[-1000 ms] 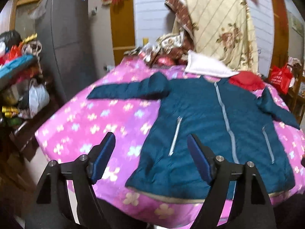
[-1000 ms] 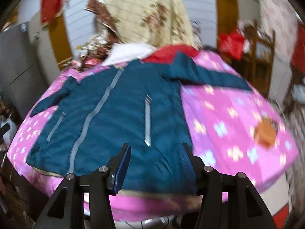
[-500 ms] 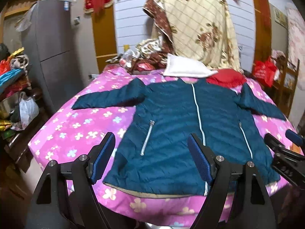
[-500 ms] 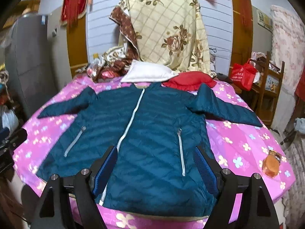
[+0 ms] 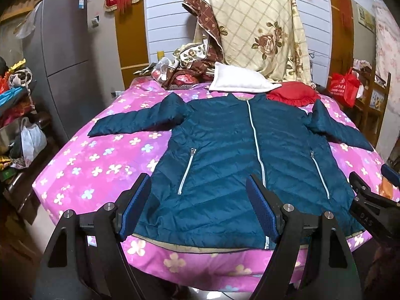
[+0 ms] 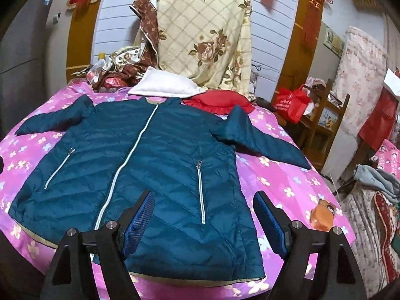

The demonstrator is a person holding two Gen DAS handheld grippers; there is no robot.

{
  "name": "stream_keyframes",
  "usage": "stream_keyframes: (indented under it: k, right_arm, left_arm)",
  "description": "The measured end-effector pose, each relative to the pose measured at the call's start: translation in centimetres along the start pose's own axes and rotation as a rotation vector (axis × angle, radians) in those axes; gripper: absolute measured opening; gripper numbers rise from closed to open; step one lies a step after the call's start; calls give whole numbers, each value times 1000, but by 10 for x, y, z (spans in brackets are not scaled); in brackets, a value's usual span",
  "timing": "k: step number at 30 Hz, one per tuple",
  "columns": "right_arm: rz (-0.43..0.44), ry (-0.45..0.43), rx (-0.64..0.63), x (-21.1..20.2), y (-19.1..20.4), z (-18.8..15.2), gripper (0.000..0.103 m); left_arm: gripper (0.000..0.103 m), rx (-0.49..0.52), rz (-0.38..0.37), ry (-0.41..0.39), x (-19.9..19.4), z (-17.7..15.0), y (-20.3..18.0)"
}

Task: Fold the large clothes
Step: 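Move the left tool to the jacket sleeve nearest it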

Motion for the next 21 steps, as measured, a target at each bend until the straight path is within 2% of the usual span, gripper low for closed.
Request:
stream_keyframes:
  k: [21]
  right_arm:
    - [-26, 24, -15, 6, -1, -5, 79]
  left_arm:
    - [79, 13, -11, 19, 1, -7, -2]
Point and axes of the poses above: each gripper's, at about its wrist camera, not at the fingertips, and x roughly the way its jaws point, y to its left, z to its top, the point moved 7 cm from there along x, roughly the way its jaws point, and after that the axes turned 6 degrees about -x, right-handed, at the moved point
